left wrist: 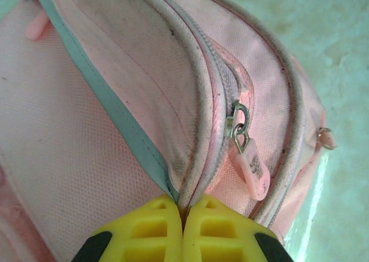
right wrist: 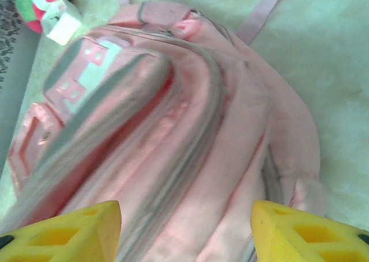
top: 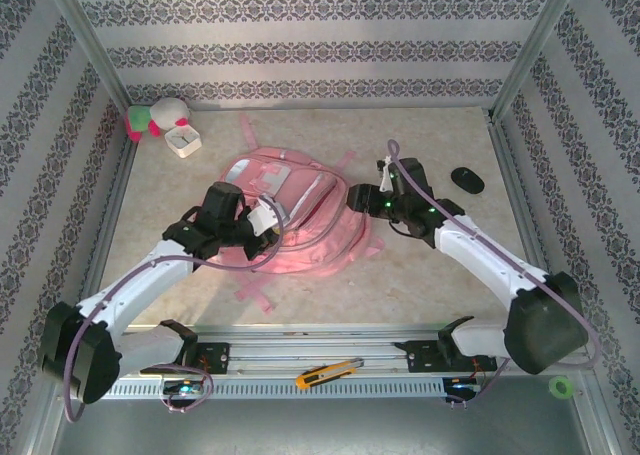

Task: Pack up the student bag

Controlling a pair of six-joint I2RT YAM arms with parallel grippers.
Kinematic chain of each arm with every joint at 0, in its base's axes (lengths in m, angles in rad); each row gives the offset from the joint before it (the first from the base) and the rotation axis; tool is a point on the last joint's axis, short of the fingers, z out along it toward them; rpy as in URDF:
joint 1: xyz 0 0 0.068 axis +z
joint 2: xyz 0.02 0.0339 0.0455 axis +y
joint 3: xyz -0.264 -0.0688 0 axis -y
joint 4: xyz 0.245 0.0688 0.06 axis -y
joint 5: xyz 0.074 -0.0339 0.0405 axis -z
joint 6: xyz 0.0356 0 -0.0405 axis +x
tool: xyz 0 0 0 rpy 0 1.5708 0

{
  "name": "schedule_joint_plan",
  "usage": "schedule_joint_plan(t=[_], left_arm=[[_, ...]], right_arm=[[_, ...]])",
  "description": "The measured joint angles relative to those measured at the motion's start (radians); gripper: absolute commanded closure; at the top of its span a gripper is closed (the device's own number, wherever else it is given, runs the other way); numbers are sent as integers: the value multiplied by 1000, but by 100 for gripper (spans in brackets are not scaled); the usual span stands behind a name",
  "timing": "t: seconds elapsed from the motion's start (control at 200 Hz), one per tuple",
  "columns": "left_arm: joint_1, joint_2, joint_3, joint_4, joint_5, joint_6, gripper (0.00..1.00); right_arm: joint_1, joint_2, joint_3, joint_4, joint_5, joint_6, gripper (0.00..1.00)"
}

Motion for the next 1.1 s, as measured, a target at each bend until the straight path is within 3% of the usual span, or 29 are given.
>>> schedule_joint_plan(t=[0.1,0.235,0.335,0.46,0.799,1.014,1.099], left_arm=[[-7,31,2,47,17,-89,100],[-8,51,2,89,49,-183,100],[-8,70,2,114,80,-243,100],[-8,92,2,143,122,-300,100],[-8,106,2,163,158,-343,100],[-8,106,8,165,161,-345,100],[-8,107,10,166,166,-345,100]], right_arm=[[67,-69,60,-103,58,-9,42],[258,-120,96,-193,158,62,45],[385,-103,93,-209,222,153,49],[475,-21,97,-186,273,223,51],[531,179,201,-222,422,282,55],[546,239,269,-320,517,284,78],[552,241,271,-344,536,286,81]])
